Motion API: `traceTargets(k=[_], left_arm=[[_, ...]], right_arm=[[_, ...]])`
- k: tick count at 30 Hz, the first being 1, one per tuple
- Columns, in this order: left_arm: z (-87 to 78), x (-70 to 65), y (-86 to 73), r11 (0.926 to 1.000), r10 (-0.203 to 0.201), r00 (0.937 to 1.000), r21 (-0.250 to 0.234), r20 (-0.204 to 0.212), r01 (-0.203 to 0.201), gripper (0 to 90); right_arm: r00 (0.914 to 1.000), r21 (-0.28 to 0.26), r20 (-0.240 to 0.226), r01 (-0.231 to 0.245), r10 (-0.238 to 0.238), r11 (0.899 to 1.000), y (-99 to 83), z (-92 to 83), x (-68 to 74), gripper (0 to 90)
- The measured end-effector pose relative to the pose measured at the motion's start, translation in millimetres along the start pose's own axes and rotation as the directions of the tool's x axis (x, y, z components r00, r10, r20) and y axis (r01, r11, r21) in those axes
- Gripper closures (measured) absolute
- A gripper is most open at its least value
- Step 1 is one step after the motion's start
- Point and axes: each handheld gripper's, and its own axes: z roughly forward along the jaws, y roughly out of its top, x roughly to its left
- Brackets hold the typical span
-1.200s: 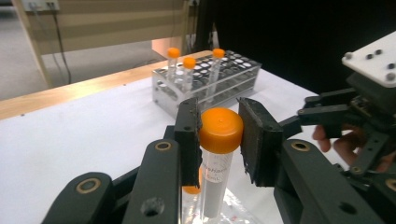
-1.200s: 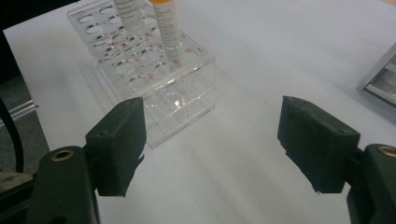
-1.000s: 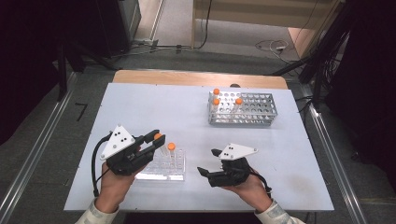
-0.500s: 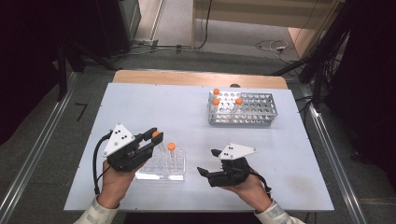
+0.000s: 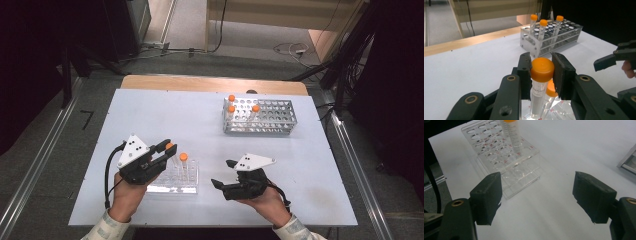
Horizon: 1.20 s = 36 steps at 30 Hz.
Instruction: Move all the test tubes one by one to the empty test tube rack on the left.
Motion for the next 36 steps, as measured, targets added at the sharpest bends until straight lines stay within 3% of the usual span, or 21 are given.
traceTargets(k=[23, 36], left_arm=[[10.5, -3.0, -13.7, 0.9980, 0.020, 0.9998, 0.061, 0.007, -0.020, 68.9], [8.9, -2.6, -12.6, 0.9989, -0.002, 0.9997, 0.047, 0.023, 0.001, 63.9]], right_arm=[[1.0000, 0.005, 0.000, 0.002, -0.002, 1.000, -0.7, 0.5, 0.7, 23.0], [1.0000, 0.003, 0.001, 0.002, -0.002, 1.000, -0.9, 0.6, 0.8, 23.0]])
